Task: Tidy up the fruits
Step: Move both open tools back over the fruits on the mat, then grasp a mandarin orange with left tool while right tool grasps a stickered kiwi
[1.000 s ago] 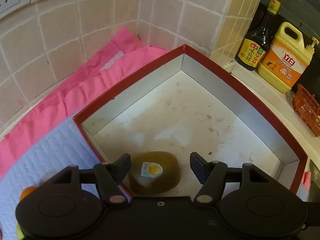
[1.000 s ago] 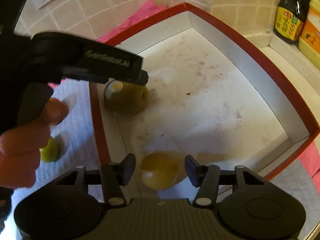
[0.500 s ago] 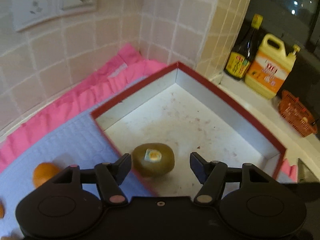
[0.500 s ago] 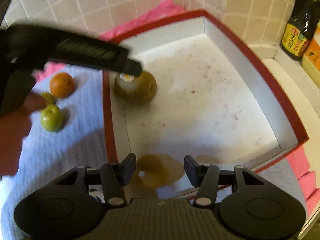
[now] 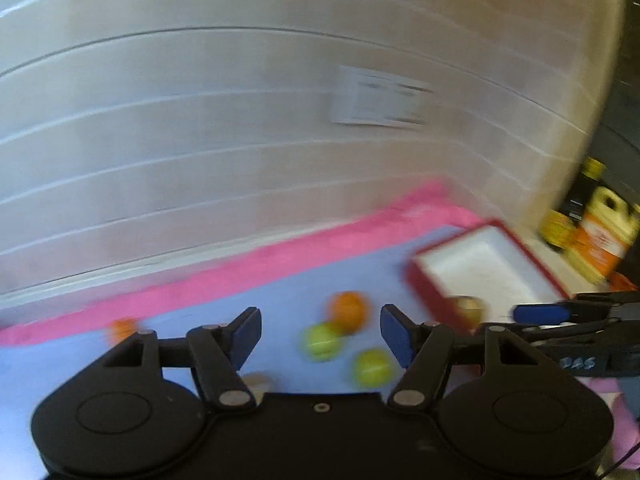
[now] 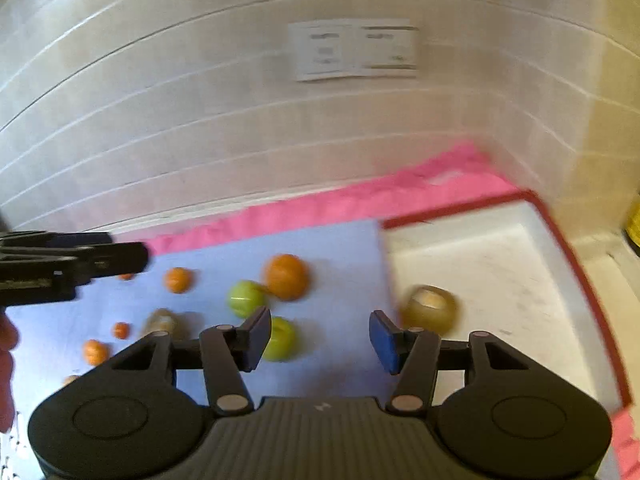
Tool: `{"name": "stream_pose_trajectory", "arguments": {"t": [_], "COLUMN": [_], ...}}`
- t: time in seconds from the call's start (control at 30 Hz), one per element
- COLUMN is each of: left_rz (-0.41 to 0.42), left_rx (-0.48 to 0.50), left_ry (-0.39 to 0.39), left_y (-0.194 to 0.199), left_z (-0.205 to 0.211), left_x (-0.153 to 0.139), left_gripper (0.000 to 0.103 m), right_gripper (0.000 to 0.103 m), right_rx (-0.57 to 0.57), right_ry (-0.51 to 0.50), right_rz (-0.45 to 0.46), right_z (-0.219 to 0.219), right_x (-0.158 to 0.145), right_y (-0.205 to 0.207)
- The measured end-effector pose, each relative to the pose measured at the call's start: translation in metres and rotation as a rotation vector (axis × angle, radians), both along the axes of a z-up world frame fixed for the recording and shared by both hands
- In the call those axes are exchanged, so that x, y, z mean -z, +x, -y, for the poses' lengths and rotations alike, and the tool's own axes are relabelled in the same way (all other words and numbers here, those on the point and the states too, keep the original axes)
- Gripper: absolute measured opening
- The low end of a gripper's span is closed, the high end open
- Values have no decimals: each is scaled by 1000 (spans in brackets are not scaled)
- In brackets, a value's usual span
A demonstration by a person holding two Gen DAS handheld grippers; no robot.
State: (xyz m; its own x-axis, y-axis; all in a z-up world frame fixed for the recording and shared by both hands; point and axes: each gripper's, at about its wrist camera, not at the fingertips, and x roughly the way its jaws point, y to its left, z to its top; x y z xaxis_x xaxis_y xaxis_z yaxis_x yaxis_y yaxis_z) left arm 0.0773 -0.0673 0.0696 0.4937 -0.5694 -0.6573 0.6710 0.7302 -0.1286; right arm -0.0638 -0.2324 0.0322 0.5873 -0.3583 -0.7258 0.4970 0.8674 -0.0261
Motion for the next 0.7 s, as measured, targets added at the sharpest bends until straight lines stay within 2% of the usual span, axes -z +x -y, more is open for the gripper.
{"name": "stream_pose_trajectory", "arguments": {"t": [0.17,0.3,0.4,0.53,0.7], "left_rz": [-15,-89,-159,-252,-259], "left_rx": [-197,-287,-308,-266,-265], "left_ry": [30,40,56,67,132], "left_y": [20,34,41,51,53], "left_z": [-81,-121,-133,-132,-120], "left_x": [6,31,60,100,130], "left_gripper": [79,79,79,79,79], "right_gripper": [57,57,57,57,62], "right_rx": [-92,-158,-179,-160,-65], "right_ry": [31,46,84,115,233], "right_rz": [-32,-63,-111,-120,-105], "right_z": [-37,-64,-76,-85,-72], "right_x": [19,45,68,95,123], "right_y": [49,86,111,134,137]}}
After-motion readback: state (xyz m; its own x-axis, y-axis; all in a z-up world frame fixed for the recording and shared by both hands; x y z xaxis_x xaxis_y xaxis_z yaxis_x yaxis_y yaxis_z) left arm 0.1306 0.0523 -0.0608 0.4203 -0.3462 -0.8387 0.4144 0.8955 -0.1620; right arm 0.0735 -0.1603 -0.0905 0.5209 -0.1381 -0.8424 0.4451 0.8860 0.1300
